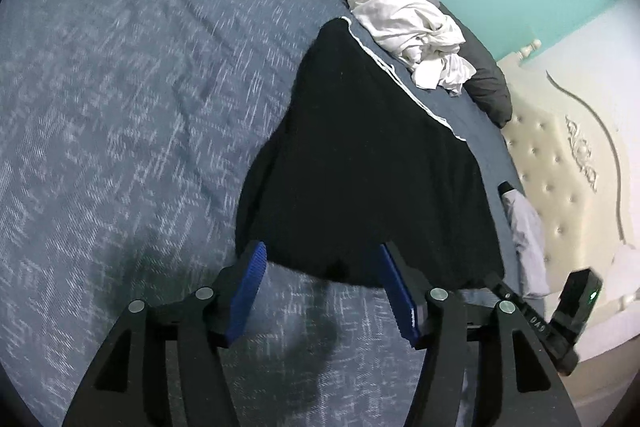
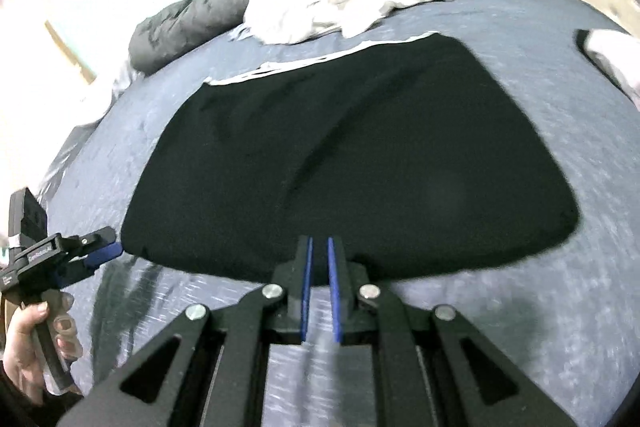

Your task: Fold clothes

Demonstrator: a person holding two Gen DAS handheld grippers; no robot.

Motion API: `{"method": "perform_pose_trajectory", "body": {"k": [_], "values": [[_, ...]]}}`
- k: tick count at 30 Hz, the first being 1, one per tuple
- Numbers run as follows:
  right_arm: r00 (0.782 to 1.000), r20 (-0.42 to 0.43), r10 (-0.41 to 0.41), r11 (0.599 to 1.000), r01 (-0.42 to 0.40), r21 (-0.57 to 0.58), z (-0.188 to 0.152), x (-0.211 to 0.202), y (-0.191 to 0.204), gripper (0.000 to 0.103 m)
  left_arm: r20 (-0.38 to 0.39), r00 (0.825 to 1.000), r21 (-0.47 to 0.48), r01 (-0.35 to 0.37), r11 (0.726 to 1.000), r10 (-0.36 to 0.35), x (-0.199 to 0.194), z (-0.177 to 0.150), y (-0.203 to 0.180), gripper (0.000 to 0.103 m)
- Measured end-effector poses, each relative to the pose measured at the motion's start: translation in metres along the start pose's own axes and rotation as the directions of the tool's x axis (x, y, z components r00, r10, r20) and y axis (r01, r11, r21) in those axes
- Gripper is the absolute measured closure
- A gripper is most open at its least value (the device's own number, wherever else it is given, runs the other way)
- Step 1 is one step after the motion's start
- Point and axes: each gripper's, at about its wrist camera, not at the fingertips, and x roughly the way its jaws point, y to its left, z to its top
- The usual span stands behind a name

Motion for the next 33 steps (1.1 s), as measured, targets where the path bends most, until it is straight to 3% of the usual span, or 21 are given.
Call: {"method": "perform_pose_trajectory", "body": {"k": [5, 11, 14, 19, 20, 22, 24, 27, 33], "values": [[1.000, -0.003, -0.005, 0.996, 0.005, 0.088, -0.016, -0.016, -0.033, 0.095, -0.007, 1.000, -0.032, -0.005, 0.999, 0.005, 0.008, -0.004, 0.006, 0.040], [1.000, -0.004, 0.018, 0.992, -0.018, 0.128, -0.022, -0.013, -0.043, 0.090, -0.010, 1.000, -0.075, -0.010, 0.997, 0.010, 0.018, -0.009, 0.013, 0.040], [0.999, 0.011, 0.030, 0.991, -0.031, 0.130, -0.023, -0.017, -0.046, 0.087, 0.016, 1.000, -0.135, 0.022, 0.991, -0.020, 0.019, -0.006, 0.023, 0.040], [0.999, 0.021, 0.045, 0.990, -0.047, 0.131, -0.023, -0.018, -0.050, 0.087, 0.058, 0.998, -0.142, 0.042, 0.989, -0.034, 0.023, -0.002, 0.024, 0.041], [0.999, 0.021, 0.040, 0.991, -0.043, 0.130, -0.024, -0.018, -0.051, 0.087, 0.063, 0.997, -0.143, 0.049, 0.989, -0.041, 0.023, -0.001, 0.024, 0.043], [0.999, 0.022, 0.041, 0.990, -0.043, 0.132, -0.024, -0.019, -0.054, 0.087, 0.077, 0.996, -0.137, 0.056, 0.989, -0.045, 0.022, 0.001, 0.022, 0.056], [0.999, 0.024, 0.040, 0.990, -0.043, 0.135, -0.024, -0.020, -0.056, 0.087, 0.086, 0.995, -0.129, 0.055, 0.990, -0.044, 0.021, 0.002, 0.020, 0.080], [0.999, 0.030, 0.042, 0.988, -0.046, 0.148, -0.023, -0.021, -0.061, 0.086, 0.093, 0.993, -0.133, 0.080, 0.988, -0.068, 0.021, 0.004, 0.021, 0.086], [0.998, 0.042, 0.047, 0.987, -0.052, 0.153, -0.023, -0.025, -0.067, 0.086, 0.130, 0.985, -0.066, 0.123, 0.990, -0.114, 0.011, 0.012, -0.005, 0.090]]}}
